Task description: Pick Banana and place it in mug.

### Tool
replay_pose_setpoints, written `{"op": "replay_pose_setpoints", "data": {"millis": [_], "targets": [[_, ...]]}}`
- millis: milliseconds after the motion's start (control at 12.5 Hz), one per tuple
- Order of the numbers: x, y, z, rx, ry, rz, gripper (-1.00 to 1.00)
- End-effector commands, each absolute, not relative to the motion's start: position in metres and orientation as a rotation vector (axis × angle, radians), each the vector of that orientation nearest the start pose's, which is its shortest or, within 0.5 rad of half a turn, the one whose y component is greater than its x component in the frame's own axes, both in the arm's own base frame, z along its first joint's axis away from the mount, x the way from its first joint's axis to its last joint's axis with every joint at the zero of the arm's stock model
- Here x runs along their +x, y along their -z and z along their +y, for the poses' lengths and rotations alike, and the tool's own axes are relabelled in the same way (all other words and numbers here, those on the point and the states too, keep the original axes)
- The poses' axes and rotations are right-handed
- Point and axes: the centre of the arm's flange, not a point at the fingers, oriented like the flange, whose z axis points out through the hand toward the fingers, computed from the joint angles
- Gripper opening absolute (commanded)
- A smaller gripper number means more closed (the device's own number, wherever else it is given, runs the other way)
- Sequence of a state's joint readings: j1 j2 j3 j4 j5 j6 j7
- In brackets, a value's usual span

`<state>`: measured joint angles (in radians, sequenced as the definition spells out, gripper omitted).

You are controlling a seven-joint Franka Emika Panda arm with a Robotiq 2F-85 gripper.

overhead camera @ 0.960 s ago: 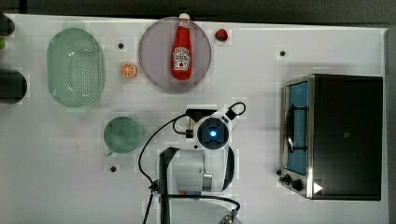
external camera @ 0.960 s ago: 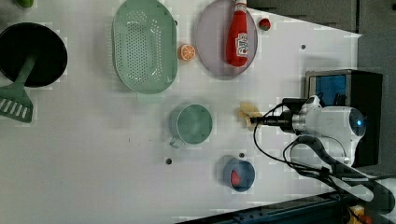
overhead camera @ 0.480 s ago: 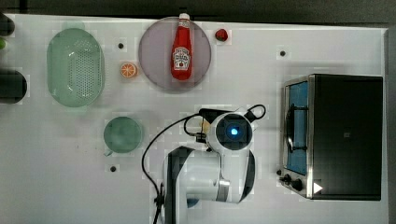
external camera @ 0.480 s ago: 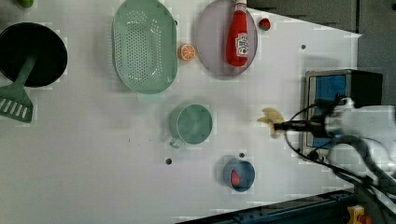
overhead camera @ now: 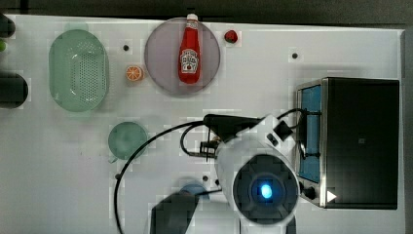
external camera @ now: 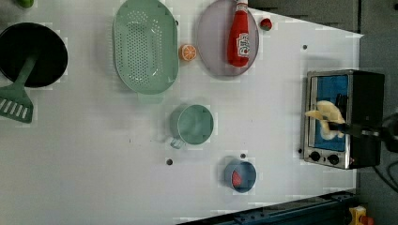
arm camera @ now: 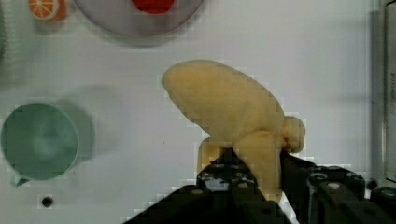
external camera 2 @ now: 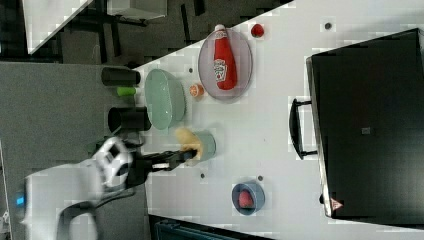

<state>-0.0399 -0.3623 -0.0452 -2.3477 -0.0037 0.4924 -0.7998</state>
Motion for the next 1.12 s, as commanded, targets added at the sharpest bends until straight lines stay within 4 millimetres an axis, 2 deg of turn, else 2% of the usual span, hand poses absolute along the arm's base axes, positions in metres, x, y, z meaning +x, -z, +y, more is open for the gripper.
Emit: {"op": "replay_pose_setpoints", "data": {"millis": [80, 240, 400, 640, 800, 1120], "targets": [[0.441, -0.448, 0.014, -3.16, -0.101, 0.06, -0.46], [0.437, -0.443, 0.066, -3.196, -0.108, 0.115, -0.46], [0.431, -0.434, 0.117, -3.206, -0.107, 0.243, -0.46], [0.42, -0.412, 0.18, -3.129, -0.16, 0.449, -0.46], [0.425, -0.394, 0.203, -3.09, -0.115, 0.513, -0.46], [0.437, -0.339, 0.22, -3.056, -0.17, 0.533, -0.46]]}}
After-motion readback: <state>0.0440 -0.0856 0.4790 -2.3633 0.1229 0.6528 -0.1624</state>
